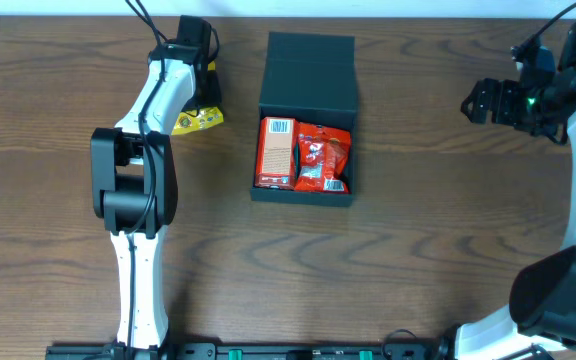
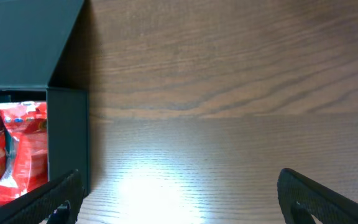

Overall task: Pack container
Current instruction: 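Carry the yellow pouch over the black box and lower it in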

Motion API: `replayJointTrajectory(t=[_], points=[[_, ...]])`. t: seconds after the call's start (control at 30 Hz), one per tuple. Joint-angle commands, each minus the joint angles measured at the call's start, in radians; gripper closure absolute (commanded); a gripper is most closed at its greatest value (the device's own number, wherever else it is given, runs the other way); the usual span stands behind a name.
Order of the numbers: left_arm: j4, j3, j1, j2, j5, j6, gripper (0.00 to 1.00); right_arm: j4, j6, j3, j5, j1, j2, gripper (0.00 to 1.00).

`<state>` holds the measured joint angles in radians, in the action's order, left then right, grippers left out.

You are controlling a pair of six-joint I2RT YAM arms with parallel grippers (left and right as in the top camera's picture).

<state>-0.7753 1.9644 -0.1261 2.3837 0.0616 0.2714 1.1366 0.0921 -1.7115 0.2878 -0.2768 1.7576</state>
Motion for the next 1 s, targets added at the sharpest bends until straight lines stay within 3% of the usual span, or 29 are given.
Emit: replayJointTrajectory(t=[0.0,0.07,0.2,0.4,0.6,0.97], points=[[-0.050,0.014,0.000,0.018,-0.015,0.052,0.75,-0.010,0.040,0.007,-0.004,-0.006,0.003,0.01],[-0.080,0.040,-0.001,0.003,-0.020,0.053,0.85,-0.023,0.048,0.006,-0.010,-0.006,0.003,0.01],[-0.159,0.118,-0.010,-0.057,-0.022,0.081,0.94,-0.071,0.047,0.006,-0.040,-0.006,0.003,0.01],[-0.230,0.178,-0.067,-0.203,-0.019,0.085,0.94,-0.134,0.043,0.006,-0.061,-0.024,0.003,0.01],[-0.240,0.178,-0.229,-0.336,0.008,0.090,0.94,-0.158,0.043,0.006,-0.061,-0.083,0.004,0.01],[-0.388,0.178,-0.576,-0.236,0.086,0.351,0.94,-0.214,-0.055,0.007,-0.063,-0.237,0.010,0.01]])
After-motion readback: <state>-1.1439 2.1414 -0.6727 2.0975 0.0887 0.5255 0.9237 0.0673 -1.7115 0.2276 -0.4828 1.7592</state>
